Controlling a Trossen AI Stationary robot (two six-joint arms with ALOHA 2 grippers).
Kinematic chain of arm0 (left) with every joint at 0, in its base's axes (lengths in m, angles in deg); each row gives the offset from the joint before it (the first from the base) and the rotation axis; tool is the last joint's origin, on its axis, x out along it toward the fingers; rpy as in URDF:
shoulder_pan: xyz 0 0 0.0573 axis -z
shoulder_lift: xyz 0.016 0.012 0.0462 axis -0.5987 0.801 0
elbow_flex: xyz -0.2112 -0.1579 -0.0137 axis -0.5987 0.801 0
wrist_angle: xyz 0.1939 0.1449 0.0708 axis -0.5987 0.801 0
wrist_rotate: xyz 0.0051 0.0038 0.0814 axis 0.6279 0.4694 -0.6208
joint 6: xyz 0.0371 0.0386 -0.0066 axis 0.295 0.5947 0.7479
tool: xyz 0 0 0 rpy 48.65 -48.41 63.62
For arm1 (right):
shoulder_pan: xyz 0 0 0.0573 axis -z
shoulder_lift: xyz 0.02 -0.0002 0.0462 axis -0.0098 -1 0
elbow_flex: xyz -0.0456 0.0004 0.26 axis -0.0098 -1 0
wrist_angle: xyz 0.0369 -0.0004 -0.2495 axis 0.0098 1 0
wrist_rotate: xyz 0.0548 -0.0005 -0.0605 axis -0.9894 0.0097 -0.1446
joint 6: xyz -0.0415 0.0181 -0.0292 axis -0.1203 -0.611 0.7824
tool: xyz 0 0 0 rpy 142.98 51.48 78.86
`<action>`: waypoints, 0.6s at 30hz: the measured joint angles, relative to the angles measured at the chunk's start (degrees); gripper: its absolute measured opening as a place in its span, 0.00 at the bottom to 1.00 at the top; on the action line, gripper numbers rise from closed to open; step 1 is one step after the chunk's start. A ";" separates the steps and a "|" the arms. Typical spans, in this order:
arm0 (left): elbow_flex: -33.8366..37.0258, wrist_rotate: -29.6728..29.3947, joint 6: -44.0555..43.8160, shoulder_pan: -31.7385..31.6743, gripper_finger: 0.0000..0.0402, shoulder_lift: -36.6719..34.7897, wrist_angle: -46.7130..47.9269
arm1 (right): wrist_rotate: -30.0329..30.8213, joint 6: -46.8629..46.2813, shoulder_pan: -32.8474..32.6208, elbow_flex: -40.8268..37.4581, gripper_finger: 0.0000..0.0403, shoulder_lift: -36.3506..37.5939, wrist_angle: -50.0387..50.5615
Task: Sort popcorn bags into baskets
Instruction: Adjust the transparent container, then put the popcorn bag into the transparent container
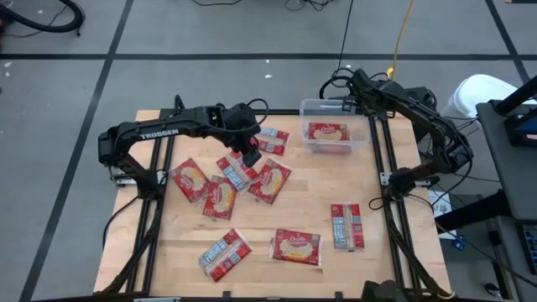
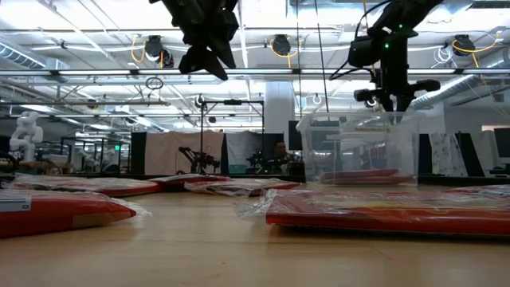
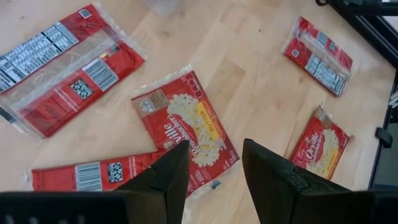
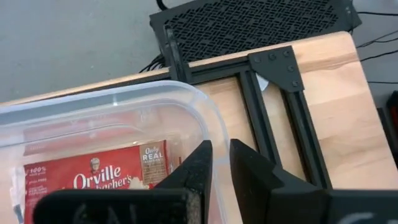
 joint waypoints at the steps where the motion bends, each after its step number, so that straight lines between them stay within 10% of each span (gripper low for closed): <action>1: 0.00 0.01 0.04 -0.19 0.38 0.00 0.00 | -0.10 0.30 0.06 -0.02 0.12 0.24 -0.02; 18: 4.94 -3.24 3.93 -2.78 0.38 0.00 4.69 | -22.85 7.09 -11.86 0.11 0.12 16.43 -14.75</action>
